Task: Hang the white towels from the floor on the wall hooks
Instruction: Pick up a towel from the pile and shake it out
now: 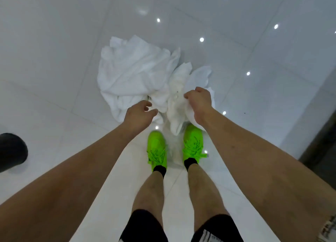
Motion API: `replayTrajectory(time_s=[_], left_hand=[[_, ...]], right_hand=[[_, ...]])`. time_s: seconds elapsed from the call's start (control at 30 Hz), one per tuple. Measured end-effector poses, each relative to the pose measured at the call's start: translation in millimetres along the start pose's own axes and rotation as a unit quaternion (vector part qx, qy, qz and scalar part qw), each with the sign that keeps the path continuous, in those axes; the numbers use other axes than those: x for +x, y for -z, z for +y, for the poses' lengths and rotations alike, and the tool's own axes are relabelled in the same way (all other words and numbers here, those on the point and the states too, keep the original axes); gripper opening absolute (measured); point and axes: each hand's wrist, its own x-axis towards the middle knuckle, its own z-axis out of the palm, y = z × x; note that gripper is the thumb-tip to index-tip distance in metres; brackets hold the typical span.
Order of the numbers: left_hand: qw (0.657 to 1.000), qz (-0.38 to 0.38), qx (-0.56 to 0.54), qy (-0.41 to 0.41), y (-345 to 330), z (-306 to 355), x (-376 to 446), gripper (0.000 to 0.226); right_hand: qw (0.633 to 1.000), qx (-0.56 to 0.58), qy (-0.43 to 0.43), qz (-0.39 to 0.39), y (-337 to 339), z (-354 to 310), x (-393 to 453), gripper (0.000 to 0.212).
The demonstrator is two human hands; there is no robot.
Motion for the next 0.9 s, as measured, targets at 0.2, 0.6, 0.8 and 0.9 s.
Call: replayTrajectory(time_s=[0.2, 0.6, 0.8, 0.9], left_hand=[[0.988, 0.032, 0.039, -0.149, 87.6, 109.5, -103.4, 0.046], [0.821, 0.026, 0.265, -0.505, 168.0, 299.3, -367.8, 0.073], [0.796, 0.033, 0.285, -0.533, 135.4, 324.4, -483.2, 0.026], [0.782, 0.043, 0.297, -0.546, 104.0, 326.1, -534.2, 0.029]], right_hand=[[0.988, -0.023, 0.142, -0.049, 48.2, -113.7, -140.4, 0.013], [0.936, -0.023, 0.347, 0.047, 223.0, -209.5, -438.2, 0.011], [0.909, 0.033, 0.412, 0.054, 323.9, -177.0, -552.0, 0.026], [0.902, 0.082, 0.418, 0.071, 377.5, -134.7, -590.0, 0.028]])
